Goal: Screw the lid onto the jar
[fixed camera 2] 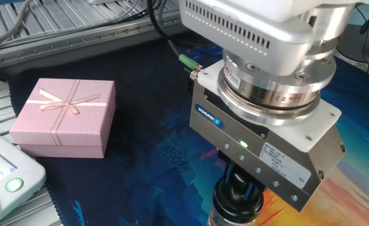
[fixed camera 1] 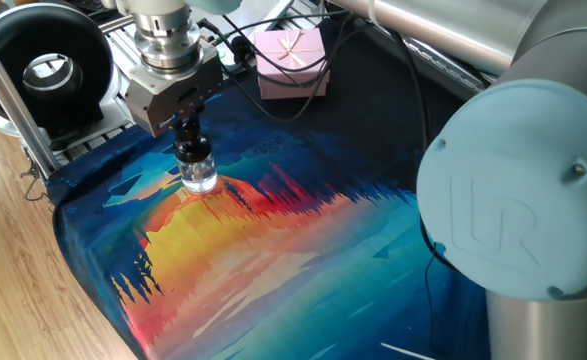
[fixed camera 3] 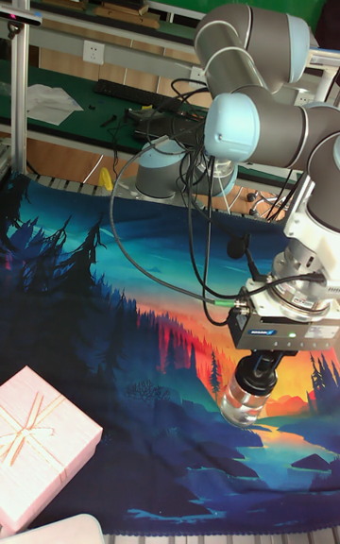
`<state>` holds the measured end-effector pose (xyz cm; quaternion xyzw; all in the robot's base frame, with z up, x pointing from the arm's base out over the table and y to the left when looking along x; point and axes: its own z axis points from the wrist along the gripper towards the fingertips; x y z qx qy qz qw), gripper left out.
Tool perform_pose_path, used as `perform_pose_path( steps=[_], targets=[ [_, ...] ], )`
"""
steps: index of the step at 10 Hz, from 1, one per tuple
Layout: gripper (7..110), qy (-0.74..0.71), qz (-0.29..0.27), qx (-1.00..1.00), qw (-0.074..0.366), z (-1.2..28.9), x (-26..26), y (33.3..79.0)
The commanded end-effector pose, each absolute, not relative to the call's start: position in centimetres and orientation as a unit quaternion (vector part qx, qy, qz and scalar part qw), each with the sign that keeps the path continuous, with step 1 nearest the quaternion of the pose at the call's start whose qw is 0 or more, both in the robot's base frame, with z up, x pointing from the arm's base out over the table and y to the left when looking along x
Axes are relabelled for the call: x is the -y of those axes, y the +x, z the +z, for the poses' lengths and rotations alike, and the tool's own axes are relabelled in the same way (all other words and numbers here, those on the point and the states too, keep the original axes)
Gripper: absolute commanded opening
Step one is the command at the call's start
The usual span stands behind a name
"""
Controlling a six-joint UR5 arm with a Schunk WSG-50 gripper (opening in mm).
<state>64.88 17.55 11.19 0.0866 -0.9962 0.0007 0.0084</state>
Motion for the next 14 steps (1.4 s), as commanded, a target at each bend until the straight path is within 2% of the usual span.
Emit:
perform_pose_path(
  steps=[1, 2, 6, 11, 13, 14],
  targets=[
    [22, 0.127, -0.007, 0.992, 0.013, 11.4, -17.7, 64.8],
    [44, 0.144, -0.003, 0.99, 0.012, 11.4, -17.5, 65.0],
    [44, 0.176, 0.009, 0.984, 0.01, 11.7, -17.1, 65.3],
    [44, 0.307, -0.006, 0.952, 0.009, 12.1, -18.7, 64.7],
    [44, 0.357, 0.011, 0.934, 0.007, 12.1, -18.3, 64.7],
    [44, 0.393, -0.004, 0.92, 0.002, 12.1, -19.1, 64.6]
  ],
)
